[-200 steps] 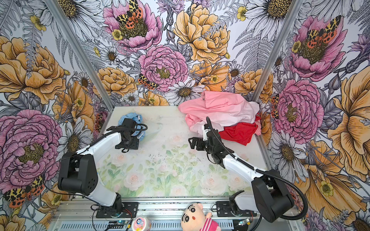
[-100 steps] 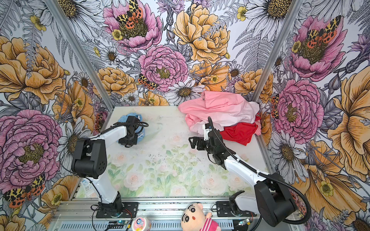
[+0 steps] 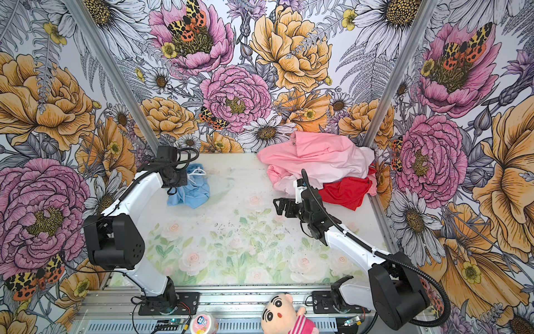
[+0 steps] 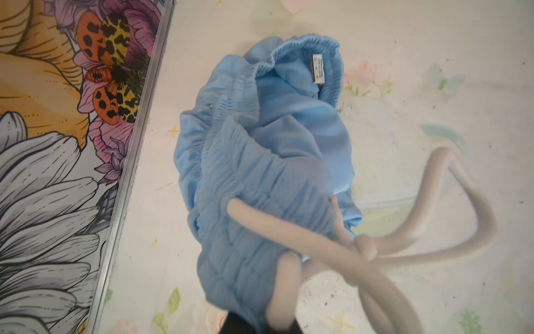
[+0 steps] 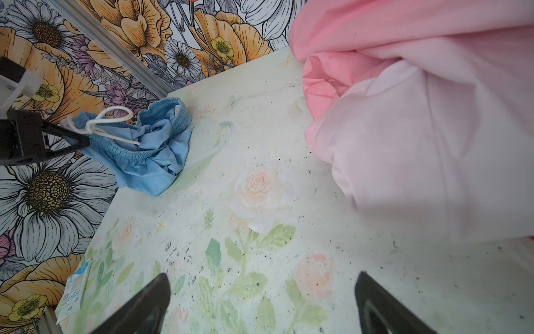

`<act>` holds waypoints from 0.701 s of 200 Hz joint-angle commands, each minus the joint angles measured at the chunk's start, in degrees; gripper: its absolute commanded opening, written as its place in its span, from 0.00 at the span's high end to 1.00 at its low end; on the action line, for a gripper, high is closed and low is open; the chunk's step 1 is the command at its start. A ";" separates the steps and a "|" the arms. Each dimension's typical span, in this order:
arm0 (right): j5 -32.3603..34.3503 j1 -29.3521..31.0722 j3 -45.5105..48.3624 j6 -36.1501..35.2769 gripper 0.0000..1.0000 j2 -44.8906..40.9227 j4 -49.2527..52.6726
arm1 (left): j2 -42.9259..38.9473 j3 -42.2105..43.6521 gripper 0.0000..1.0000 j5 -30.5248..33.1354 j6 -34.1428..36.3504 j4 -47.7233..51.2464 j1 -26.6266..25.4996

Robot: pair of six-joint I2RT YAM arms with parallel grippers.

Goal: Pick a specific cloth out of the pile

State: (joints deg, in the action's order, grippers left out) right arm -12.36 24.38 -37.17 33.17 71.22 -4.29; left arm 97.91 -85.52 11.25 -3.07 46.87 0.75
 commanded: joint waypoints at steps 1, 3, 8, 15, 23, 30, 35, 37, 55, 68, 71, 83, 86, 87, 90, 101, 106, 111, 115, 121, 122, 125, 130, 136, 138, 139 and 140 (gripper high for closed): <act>-0.91 -0.18 0.24 0.75 0.01 0.38 -2.04 | 8.05 -5.77 1.00 -6.07 -0.88 -1.15 2.00; -0.91 -0.14 0.18 0.82 0.01 0.40 -2.10 | 8.87 -6.52 1.00 -5.71 -0.82 -1.10 2.13; -0.91 -0.17 0.31 0.85 0.00 0.24 -1.98 | 10.57 -8.12 1.00 -4.41 -0.75 -1.00 2.17; -0.91 -0.17 0.28 0.84 0.01 -0.04 -1.66 | 12.61 -10.05 1.00 -2.65 -0.50 -1.08 2.23; -0.73 -0.15 0.47 0.80 0.01 -0.41 -1.21 | 15.16 -12.40 1.00 -0.32 -0.29 -1.03 2.27; -0.42 -0.17 0.66 0.64 0.01 -0.95 -0.68 | 17.15 -14.16 1.00 1.82 -0.18 -1.08 2.32; -0.12 -0.19 0.82 0.58 0.01 -1.34 -0.36 | 18.72 -15.32 1.00 3.38 -0.10 -1.08 2.40; -0.01 -0.14 0.86 0.58 0.01 -1.54 -0.25 | 19.25 -15.72 1.00 3.88 -0.14 -1.08 2.45; 0.90 -0.21 1.18 0.28 0.01 -3.03 0.95 | 24.54 -19.05 1.00 6.40 -0.05 -1.11 3.22; 1.27 -0.24 0.94 0.11 0.01 -3.96 2.17 | 27.70 -20.25 1.00 6.24 0.27 -1.00 3.54; 1.36 -0.26 0.88 0.01 0.00 -4.12 2.46 | 28.26 -20.25 1.00 6.06 0.44 -0.99 3.63; 1.69 -0.28 0.83 -0.15 0.00 -4.96 3.29 | 29.77 -20.01 1.00 5.90 0.61 -0.99 3.73; 1.86 -0.25 0.86 -0.18 0.00 -5.12 3.37 | 30.08 -19.82 1.00 5.78 0.65 -0.91 3.73; 1.88 -0.28 0.82 -0.15 0.01 -5.17 3.39 | 30.20 -19.71 1.00 5.71 0.63 -0.91 3.73; 2.05 -0.24 0.86 -0.19 0.01 -5.37 3.56 | 30.45 -19.57 1.00 5.39 0.69 -0.91 3.73; 2.46 -0.30 0.96 -0.21 0.01 -5.72 3.68 | 31.28 -18.79 1.00 3.07 0.70 -0.63 3.64; 2.51 -0.26 0.88 -0.21 0.00 -5.74 3.68 | 31.62 -18.58 1.00 1.67 0.71 -0.39 3.56; 2.45 -0.22 0.90 -0.20 0.00 -5.66 3.76 | 32.00 -18.27 1.00 1.17 0.75 -0.30 3.41; 2.43 -0.23 0.87 -0.20 0.00 -5.57 3.77 | 32.15 -18.06 0.99 1.15 0.55 -0.37 3.38; 2.28 -0.29 0.66 -0.14 0.01 -5.25 3.71 | 32.68 -17.91 0.98 1.15 0.39 -0.42 3.21; 2.27 -0.25 0.63 -0.13 0.01 -5.19 3.70 | 32.78 -17.88 0.98 1.15 0.41 -0.40 3.16; 2.21 -0.26 0.54 -0.12 0.01 -5.04 3.68 | 32.98 -18.05 0.98 1.15 0.37 -0.38 3.12; 1.93 -0.24 0.31 -0.05 0.00 -4.79 3.75 | 33.49 -18.44 0.98 1.15 0.42 -0.36 3.11; 1.60 -0.24 -0.08 -0.07 0.01 -4.41 3.77 | 33.97 -19.06 0.98 1.15 0.42 -0.31 3.07; 1.52 -0.24 -0.23 -0.04 0.01 -4.31 3.81 | 34.18 -19.27 0.98 1.15 0.37 -0.34 3.08; 1.40 -0.27 -0.25 -0.04 0.01 -4.24 3.83 | 34.27 -19.44 0.98 1.15 0.36 -0.32 3.10; 1.39 -0.24 -0.35 -0.04 0.00 -4.24 3.84 | 34.32 -19.52 0.97 1.15 0.35 -0.26 3.10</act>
State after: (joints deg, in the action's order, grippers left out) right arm -11.18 24.38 -36.21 33.41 66.50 -1.23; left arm 128.42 -104.49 14.94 -3.01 45.25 3.99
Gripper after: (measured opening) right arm 0.995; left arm 0.063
